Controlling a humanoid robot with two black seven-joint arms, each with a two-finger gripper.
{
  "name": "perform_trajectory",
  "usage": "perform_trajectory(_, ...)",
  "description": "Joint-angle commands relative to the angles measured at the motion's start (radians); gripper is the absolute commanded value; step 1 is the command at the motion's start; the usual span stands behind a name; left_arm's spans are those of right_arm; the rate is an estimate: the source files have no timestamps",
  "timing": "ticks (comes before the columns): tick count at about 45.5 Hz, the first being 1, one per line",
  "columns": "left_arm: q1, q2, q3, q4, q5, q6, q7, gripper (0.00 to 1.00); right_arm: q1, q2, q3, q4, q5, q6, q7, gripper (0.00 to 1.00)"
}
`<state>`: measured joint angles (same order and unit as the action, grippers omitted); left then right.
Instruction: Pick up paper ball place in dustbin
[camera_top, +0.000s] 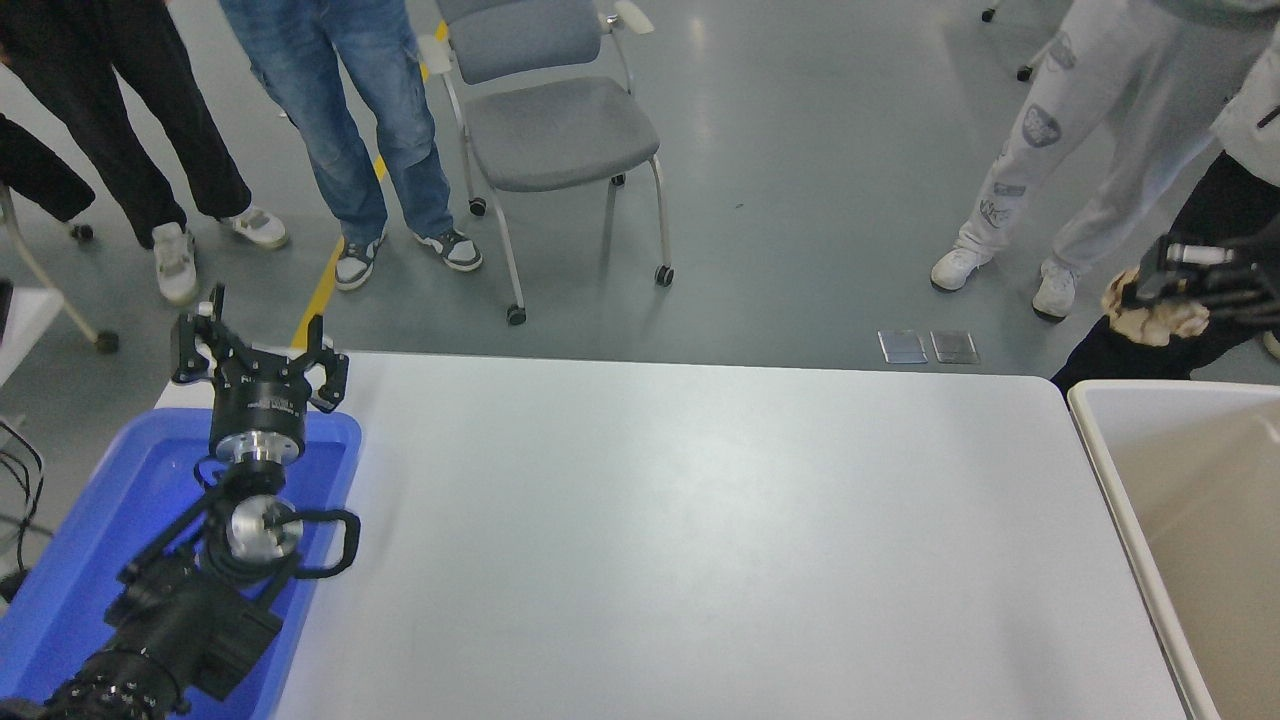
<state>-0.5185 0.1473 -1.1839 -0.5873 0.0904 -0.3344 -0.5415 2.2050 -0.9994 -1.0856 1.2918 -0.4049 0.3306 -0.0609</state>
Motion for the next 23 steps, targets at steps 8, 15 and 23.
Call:
perform_trajectory(8,0.0,0.0,0.0,0.0,0.0,0.0,0.0,0.99,-0.571,0.022,0.297,-0.472,0.353,-0.41,-0.001,0.0)
perform_trajectory(15,0.0,0.0,0.0,0.0,0.0,0.0,0.0,0.99,-0.81,0.129,0.443,-0.653,0.5,-0.475,-0.001,0.0)
perform_trajectory(23,0.0,0.0,0.0,0.0,0.0,0.0,0.0,0.99,-1.129,0.31,0.723,-1.027,0.546,-0.441,-0.002,0.0)
